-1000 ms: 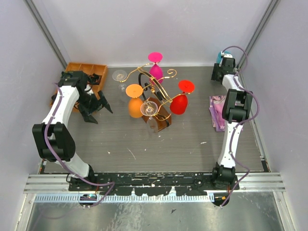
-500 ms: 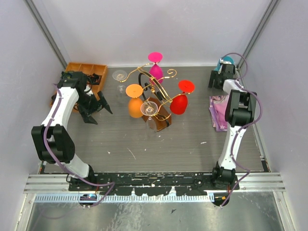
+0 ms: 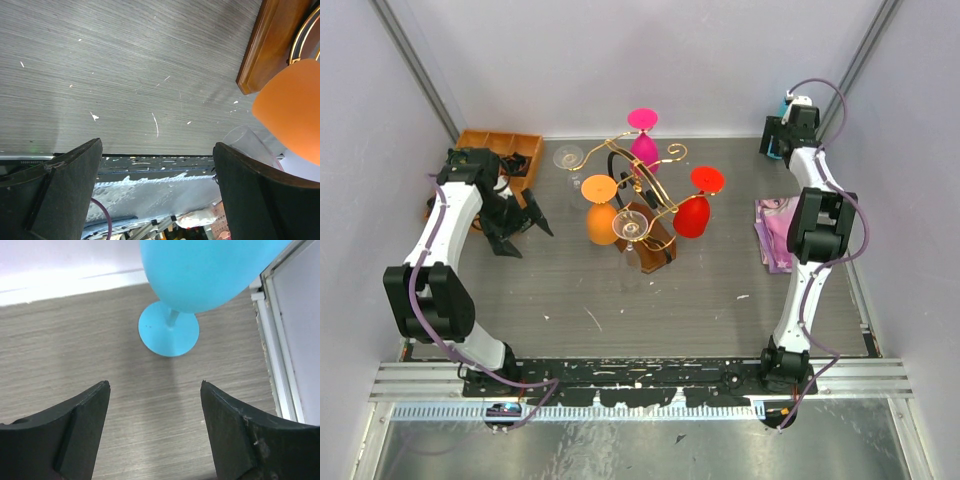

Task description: Take the wine glass off the wine glass rack

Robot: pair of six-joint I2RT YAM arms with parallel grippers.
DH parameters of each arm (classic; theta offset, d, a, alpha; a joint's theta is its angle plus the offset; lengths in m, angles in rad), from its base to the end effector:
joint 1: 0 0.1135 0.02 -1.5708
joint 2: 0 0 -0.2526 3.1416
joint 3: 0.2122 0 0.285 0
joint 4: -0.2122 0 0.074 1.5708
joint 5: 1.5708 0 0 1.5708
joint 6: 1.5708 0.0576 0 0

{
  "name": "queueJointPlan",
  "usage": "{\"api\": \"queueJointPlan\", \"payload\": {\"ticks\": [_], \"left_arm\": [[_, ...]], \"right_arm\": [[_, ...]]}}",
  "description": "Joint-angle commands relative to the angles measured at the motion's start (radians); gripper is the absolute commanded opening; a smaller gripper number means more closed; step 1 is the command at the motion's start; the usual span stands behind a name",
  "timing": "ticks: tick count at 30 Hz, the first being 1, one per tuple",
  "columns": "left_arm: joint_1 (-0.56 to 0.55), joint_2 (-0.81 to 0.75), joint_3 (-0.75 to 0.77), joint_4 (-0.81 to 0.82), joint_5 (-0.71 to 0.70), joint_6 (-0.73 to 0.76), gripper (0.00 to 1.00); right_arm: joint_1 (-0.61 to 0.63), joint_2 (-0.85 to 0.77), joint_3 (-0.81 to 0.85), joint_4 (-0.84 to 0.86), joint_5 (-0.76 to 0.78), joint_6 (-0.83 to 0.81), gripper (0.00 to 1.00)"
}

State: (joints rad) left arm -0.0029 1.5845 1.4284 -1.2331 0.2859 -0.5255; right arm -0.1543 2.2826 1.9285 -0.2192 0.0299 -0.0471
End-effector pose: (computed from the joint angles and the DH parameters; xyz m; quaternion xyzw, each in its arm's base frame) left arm 0.3313 -0.0172 0.2549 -0.2422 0.9556 -0.1604 0.0496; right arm 0.5705 -0.0905 0.1931 0.0542 0.8764 -0.0611 0.4745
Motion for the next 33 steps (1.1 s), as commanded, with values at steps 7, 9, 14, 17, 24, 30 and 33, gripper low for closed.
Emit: {"api": "queueJointPlan", "payload": {"ticks": [7,9,14,17,24,30,33], "left_arm": [[-0.002,-0.055,0.006,-0.01,0.004,0.004,0.99],[-0.002,-0.064,0.008,-0.01,0.011,0.003,0.99],[-0.002,-0.089,0.011,-0.015,0.018,0.004,0.99],[-0.001,-0.103,0.01,-0.014,0.018,0.009,0.99],[-0.002,-0.132,0.01,-0.013,0.02,0.026,0.99],[-0.002,-0.163,0.004,-0.018,0.024,0.028,0.99],[-0.002,-0.172,-0.003,-0.021,0.027,0.027,0.99]], "right_arm": [[0.001,-0.285,-0.009,-0.082,-0.085,0.028,0.78],[0.002,-0.354,-0.051,-0.125,-0.125,0.045,0.78],[0.012,-0.523,-0.158,-0.155,-0.215,0.11,0.75],[0.021,-0.606,-0.184,-0.175,-0.348,0.212,0.73],[0.035,-0.634,-0.187,-0.336,-0.643,0.433,0.67],[0.043,-0.707,-0.352,-0.306,-0.812,0.472,0.65],[0.048,-0.738,-0.421,-0.271,-0.859,0.489,0.63]]}}
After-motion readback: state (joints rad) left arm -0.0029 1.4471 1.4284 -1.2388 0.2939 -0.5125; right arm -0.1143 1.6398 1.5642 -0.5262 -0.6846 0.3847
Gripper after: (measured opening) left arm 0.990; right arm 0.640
